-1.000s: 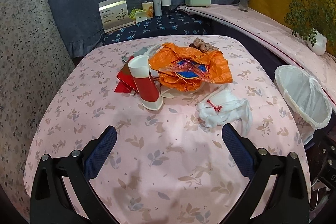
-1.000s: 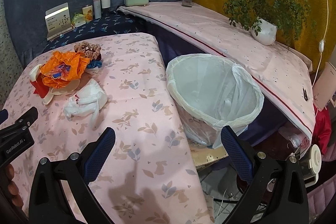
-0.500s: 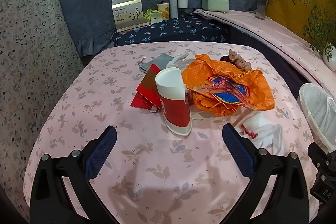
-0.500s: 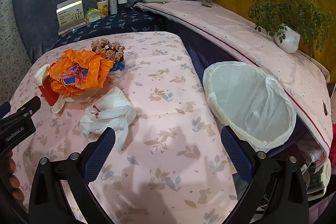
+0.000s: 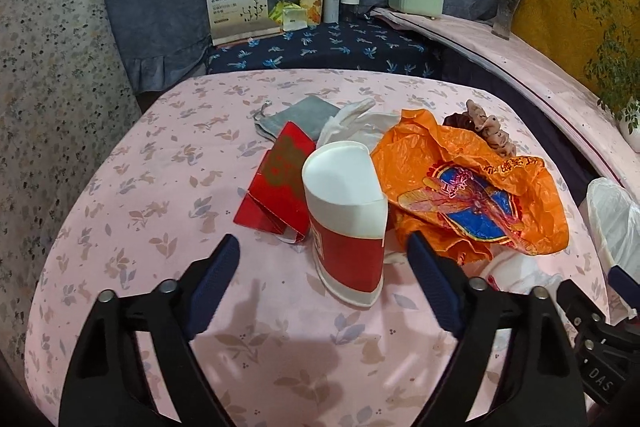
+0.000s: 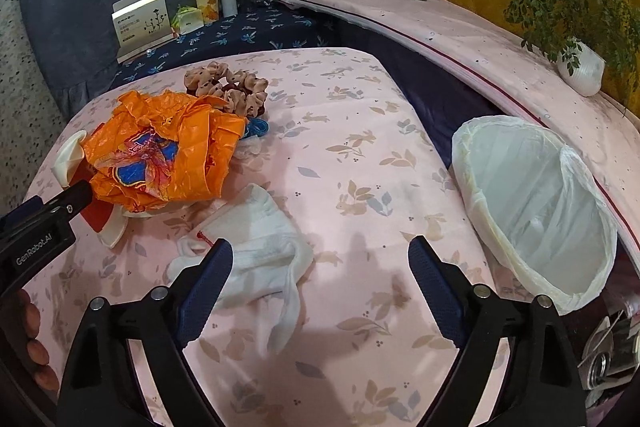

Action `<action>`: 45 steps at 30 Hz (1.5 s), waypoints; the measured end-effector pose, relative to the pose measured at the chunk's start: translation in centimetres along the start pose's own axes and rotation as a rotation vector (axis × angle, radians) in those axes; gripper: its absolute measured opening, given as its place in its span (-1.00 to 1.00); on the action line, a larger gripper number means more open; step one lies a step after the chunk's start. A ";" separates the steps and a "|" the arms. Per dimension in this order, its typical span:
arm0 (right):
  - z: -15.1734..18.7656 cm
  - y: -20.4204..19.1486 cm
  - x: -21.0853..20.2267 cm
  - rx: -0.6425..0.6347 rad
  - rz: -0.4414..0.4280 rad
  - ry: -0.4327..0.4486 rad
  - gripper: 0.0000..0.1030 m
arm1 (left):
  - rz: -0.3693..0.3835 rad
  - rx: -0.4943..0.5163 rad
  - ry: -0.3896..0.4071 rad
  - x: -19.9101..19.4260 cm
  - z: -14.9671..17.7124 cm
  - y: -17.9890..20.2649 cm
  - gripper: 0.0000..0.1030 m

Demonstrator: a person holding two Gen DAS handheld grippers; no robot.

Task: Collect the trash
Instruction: 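Grasp the red-and-white paper cup with the left tool while the right tool grasps the white tissue, then carry the cup and tissue over the white-lined wastebasket with both tools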

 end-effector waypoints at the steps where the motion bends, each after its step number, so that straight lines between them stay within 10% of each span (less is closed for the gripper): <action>1: 0.0 -0.1 0.4 0.003 -0.001 -0.007 0.60 | 0.010 -0.001 -0.004 0.3 0.0 0.0 0.37; 6: 1.0 -0.6 2.5 0.004 -0.005 -0.067 0.16 | 0.062 0.004 -0.031 1.4 0.3 0.0 -0.39; 14: 2.3 -1.2 2.3 0.004 -0.046 -0.083 -0.89 | 0.060 0.009 -0.004 0.3 0.8 -0.5 -0.45; 29: 0.2 2.8 -7.2 0.072 0.008 0.072 -0.93 | 0.159 0.085 0.101 -8.3 -1.0 3.1 -0.50; 45: -2.2 16.7 -13.7 0.305 0.169 0.171 -0.93 | 0.444 0.321 0.201 -14.5 -5.9 21.5 -0.50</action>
Point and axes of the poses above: each gripper's, at about its wrist camera, not at the fingertips, and x roughly the way its jaws point, y to its right, z to its underside, the point moved 5 cm from there along x, roughly the way its jaws point, and after that the axes turned 13 degrees about x, right-handed, at the moved point
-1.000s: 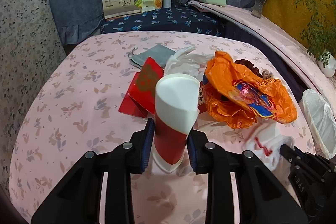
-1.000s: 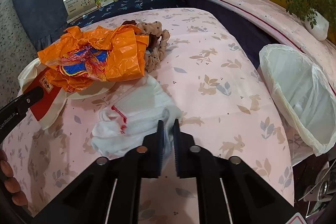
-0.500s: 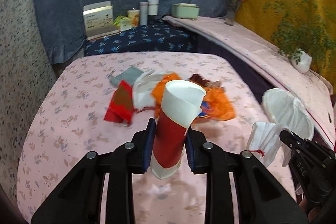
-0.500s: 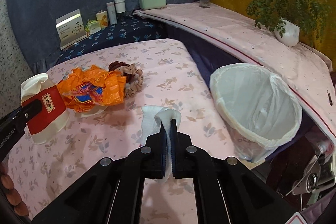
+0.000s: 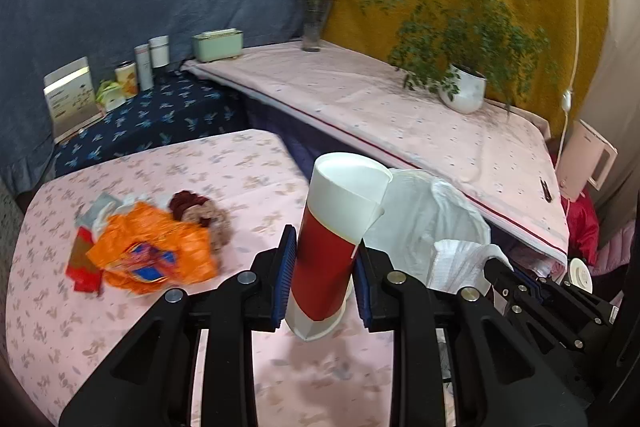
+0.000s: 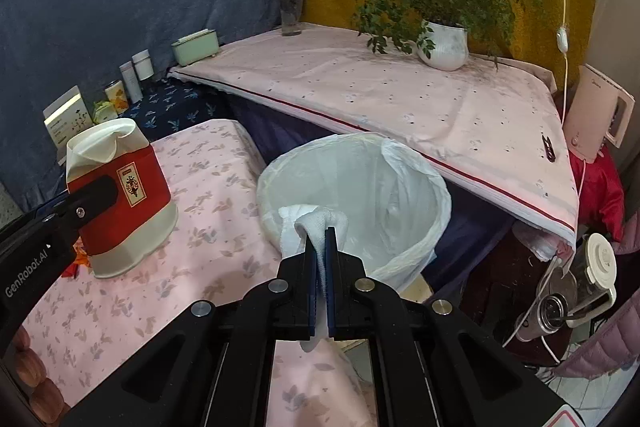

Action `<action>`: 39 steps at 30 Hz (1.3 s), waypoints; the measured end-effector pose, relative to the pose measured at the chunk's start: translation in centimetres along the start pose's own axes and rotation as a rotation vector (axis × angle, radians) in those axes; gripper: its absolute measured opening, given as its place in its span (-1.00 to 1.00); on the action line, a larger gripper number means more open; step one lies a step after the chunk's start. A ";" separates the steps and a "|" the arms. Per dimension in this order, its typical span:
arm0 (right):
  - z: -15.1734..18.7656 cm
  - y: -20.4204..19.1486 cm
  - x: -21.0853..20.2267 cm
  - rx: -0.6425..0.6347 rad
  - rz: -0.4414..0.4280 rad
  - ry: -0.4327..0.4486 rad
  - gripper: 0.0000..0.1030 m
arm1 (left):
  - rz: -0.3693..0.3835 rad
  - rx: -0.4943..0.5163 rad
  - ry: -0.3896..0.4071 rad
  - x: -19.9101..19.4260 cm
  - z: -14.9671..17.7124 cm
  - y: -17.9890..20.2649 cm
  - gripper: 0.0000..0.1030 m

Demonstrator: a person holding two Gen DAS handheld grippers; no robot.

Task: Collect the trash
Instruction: 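Carry the cup and tissue over the white-lined wastebasket with both tools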

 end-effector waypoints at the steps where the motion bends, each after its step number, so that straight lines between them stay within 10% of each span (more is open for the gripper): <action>1: -0.3 0.7 0.1 0.008 0.008 -0.001 -0.93 | 0.007 0.008 -0.004 0.4 -0.3 0.6 -0.50; 39: -5.9 6.1 7.8 0.101 0.092 -0.051 -0.93 | 0.167 0.161 -0.122 12.0 -3.3 7.6 -0.49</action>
Point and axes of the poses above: each gripper's, at about its wrist camera, not at the fingertips, and x roughly the way its jaws point, y to its right, z to its underside, the point moved 5 cm from there along x, roughly the way its jaws point, and after that the axes turned 13 degrees about x, right-handed, at the moved point
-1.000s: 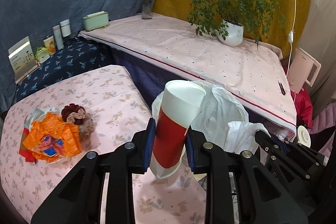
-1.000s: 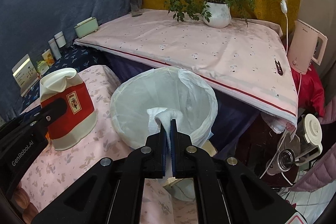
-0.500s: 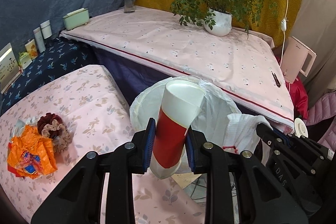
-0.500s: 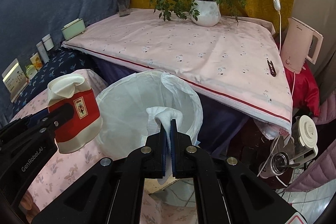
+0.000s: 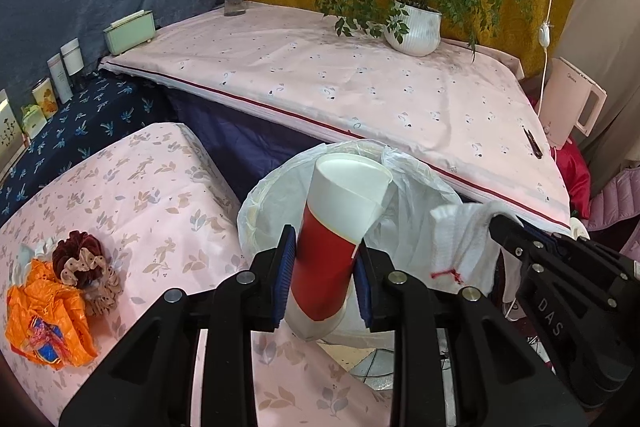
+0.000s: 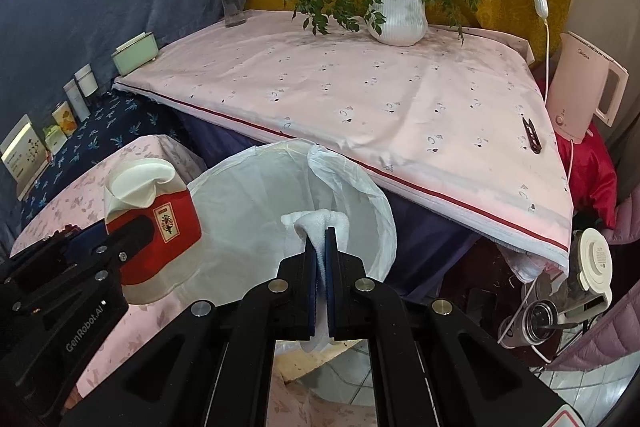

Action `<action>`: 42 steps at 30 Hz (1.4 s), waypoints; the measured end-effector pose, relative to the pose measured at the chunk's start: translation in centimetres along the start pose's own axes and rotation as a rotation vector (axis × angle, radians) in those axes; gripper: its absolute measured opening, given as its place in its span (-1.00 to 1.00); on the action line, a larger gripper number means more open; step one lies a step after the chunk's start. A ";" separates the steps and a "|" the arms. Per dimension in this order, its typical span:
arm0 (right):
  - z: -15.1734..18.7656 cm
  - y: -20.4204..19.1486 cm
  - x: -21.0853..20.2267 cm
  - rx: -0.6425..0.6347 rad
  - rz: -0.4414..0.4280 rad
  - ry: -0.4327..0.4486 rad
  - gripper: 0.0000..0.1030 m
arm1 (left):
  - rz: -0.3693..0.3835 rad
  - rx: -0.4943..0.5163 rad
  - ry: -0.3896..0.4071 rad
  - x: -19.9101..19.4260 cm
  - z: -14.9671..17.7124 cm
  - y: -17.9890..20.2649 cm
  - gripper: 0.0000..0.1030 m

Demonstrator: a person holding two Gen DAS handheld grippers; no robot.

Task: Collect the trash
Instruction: 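Carry the cup and tissue over the white-lined wastebasket with both tools, then open both tools to drop the cup and tissue into the wastebasket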

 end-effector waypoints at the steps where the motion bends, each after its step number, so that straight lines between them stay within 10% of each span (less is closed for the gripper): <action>1: -0.2 -0.2 0.3 0.003 -0.007 -0.006 -0.93 | 0.002 0.001 -0.004 0.3 0.0 -0.1 -0.48; 10: -1.1 -1.3 2.7 0.011 0.007 -0.030 -0.81 | 0.006 -0.029 -0.037 2.3 0.3 -1.6 -0.15; 15: -1.2 -1.6 2.9 0.014 0.019 -0.014 -0.22 | -0.008 -0.044 -0.035 2.2 0.7 -2.3 0.18; 42: 3.5 -4.8 -2.8 -0.045 -0.028 -0.004 0.21 | -0.122 -0.166 -0.046 -3.4 6.3 -7.5 0.18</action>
Point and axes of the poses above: each gripper's, at about its wrist camera, not at the fingertips, and x roughly the way its jaws point, y to its right, z to its underside, the point moved 5 cm from there along x, roughly the way its jaws point, and after that the axes turned 13 degrees about x, right-handed, at the moved point
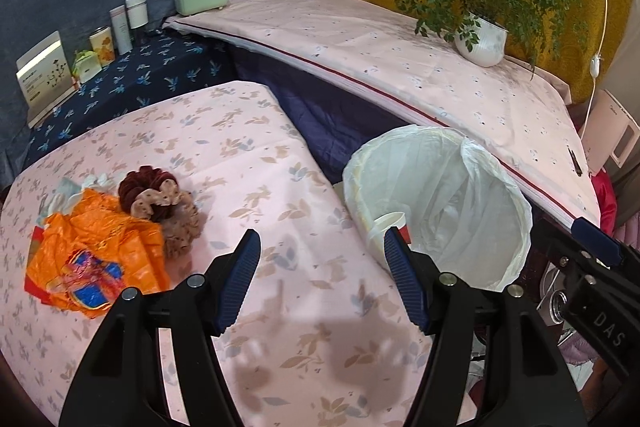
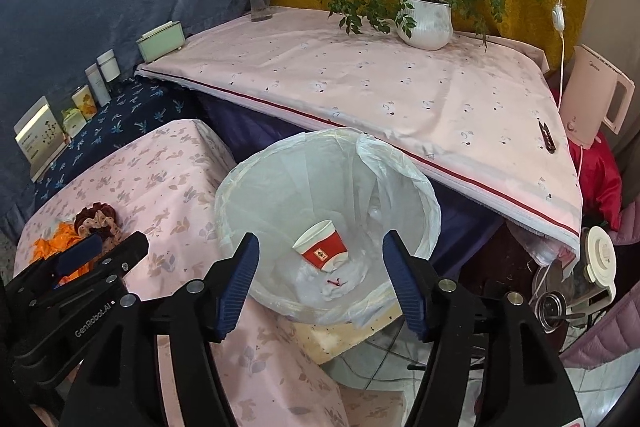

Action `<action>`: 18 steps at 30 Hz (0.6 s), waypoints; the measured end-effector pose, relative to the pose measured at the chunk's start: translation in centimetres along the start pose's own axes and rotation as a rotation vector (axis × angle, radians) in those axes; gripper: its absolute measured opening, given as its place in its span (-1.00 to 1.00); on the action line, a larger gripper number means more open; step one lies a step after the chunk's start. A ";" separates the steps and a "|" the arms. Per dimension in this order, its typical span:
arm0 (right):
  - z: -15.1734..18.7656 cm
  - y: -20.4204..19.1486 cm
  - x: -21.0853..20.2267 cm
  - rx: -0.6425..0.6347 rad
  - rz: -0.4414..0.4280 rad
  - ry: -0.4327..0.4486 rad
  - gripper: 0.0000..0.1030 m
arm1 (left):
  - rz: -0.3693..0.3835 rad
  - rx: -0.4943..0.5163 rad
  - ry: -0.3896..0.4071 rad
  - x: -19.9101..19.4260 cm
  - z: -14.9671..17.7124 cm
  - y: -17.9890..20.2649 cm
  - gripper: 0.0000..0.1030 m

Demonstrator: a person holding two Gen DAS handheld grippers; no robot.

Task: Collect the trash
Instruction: 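Open both tools to drop the cup and tissue into the wastebasket, then move both tools back over the remaining trash on the table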

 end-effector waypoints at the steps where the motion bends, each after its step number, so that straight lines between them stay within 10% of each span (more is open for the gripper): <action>1: 0.2 -0.2 -0.2 -0.002 -0.005 0.001 0.21 | -0.009 -0.003 0.002 -0.3 0.2 -0.3 0.18; 18: 2.7 -3.3 -2.1 -0.057 -0.039 -0.005 0.28 | -0.074 -0.067 0.016 -3.4 2.6 -4.5 0.19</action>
Point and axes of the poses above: each gripper's, at about its wrist camera, not at the fingertips, and x roughly the way its jaws point, y to its right, z to its underside, the point moved 5 cm from there along x, roughly the way its jaws point, and after that the axes turned 13 degrees about x, right-handed, at the moved point
